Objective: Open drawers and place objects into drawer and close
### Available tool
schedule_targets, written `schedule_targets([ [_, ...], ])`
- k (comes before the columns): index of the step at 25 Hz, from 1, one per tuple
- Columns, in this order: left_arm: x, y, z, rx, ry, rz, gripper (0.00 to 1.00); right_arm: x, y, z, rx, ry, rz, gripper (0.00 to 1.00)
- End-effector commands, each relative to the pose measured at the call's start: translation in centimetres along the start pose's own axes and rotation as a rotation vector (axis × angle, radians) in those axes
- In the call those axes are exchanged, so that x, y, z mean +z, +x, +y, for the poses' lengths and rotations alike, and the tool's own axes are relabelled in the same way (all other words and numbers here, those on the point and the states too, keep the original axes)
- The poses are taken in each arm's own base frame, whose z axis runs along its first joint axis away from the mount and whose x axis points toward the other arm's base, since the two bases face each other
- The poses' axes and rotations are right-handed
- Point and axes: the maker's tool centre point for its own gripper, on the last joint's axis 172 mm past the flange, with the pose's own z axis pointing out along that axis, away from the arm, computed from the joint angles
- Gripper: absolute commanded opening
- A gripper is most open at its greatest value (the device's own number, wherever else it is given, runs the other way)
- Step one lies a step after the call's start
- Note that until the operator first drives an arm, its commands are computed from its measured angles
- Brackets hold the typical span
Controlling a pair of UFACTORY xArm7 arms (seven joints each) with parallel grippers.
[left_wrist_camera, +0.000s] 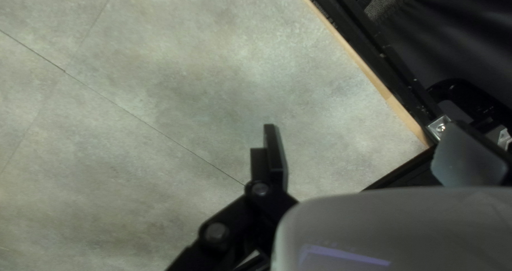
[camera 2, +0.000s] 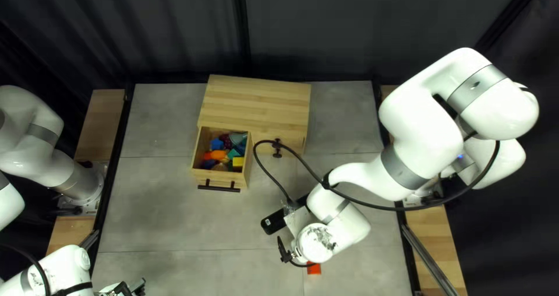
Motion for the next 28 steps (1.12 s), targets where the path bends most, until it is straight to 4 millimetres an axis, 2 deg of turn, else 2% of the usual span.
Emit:
schedule_targets([
  [1,0.0,0.0,0.0,0.0,0.0,0.0,1.0,-0.2,0.1,-0.2,-0.009,-0.01,0.006,0.03],
  [7,0.0,0.0,0.0,0.0,0.0,0.0,1.0,-1.5,0.3,-0.6,-0.026,-0.025,0.028,0.02],
  [12,0.0,0.0,0.0,0.0,0.0,0.0,1.0,-5.0,1.5,-0.2,-0.035,-0.037,0.065,0.02],
  [17,0.0,0.0,0.0,0.0,0.0,0.0,1.0,-9.3,3.3,0.0,-0.046,-0.043,0.121,0.02],
  [23,0.0,0.0,0.0,0.0,0.0,0.0,1.0,-14.1,6.3,-1.4,-0.09,-0.037,0.205,0.02],
  [28,0.0,0.0,0.0,0.0,0.0,0.0,1.0,-16.4,9.2,-3.1,-0.182,-0.015,0.295,0.01],
])
